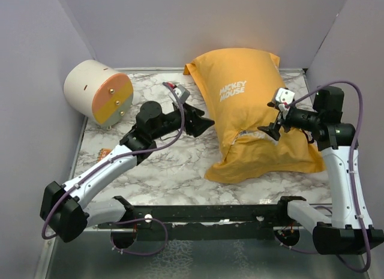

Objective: Put the pillow into the pillowcase
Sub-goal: Adjust the pillow at the center of the board.

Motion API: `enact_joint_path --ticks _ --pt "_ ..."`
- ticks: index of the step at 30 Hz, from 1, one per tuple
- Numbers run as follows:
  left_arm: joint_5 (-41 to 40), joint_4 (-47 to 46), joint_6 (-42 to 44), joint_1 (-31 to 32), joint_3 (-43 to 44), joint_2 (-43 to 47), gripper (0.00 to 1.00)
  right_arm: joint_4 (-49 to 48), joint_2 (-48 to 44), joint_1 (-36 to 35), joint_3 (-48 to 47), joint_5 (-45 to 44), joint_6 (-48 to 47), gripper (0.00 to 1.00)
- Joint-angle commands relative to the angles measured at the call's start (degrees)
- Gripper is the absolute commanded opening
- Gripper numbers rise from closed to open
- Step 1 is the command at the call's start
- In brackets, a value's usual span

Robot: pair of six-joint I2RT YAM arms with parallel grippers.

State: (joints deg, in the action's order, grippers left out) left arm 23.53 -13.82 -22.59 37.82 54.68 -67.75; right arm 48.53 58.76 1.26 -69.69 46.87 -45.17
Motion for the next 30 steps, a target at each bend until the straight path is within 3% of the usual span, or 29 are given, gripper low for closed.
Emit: enact_joint_path --ticks 1,3,7,12,18,22,24,27,28,30 --pt "-0.52 -0.79 0.62 5.87 -7.30 -0.19 0.63 13.04 1.81 0.15 -4.52 15.41 -14.40 0.89" --pt "-6.02 -2.04 1.89 12.43 -9.68 0.83 0.63 8.67 2.61 0.15 -4.40 12.25 -13.34 0.88" --pt "-12.01 -15.95 -4.00 23.27 -15.97 -0.01 0.57 10.55 5.70 0.06 -5.40 9.65 -19.25 0.84" --pt "-16.40 -28.85 -11.73 25.78 -16.54 -8.38 0.44 6.45 5.12 -1.63 -1.85 6.84 -19.14 0.83" --pt "-18.84 -31.35 -14.71 25.84 -8.59 -20.70 0.44 -0.81 5.65 -4.82 3.28 -0.36 -16.61 0.76" --pt "-22.32 -29.91 -16.83 25.87 -4.99 -26.49 0.38 -4.39 5.55 -6.74 6.16 -3.88 -16.18 0.71" --pt "-26.41 -27.16 -17.09 25.80 -4.09 -27.88 0.33 -4.33 5.95 -7.03 5.83 -3.82 -16.19 0.61" --pt "-31.96 -24.40 -17.06 25.12 -3.97 -28.55 0.20 -0.31 6.38 -7.32 1.48 -0.34 -15.99 0.17" --pt "-33.47 -23.99 -17.32 24.64 -4.08 -28.58 0.18 1.71 6.20 -7.31 -1.14 2.25 -15.35 0.08" --pt "-34.76 -23.70 -17.47 23.16 -4.18 -28.48 0.18 6.39 4.82 -7.32 -7.72 8.33 -14.69 0.01"
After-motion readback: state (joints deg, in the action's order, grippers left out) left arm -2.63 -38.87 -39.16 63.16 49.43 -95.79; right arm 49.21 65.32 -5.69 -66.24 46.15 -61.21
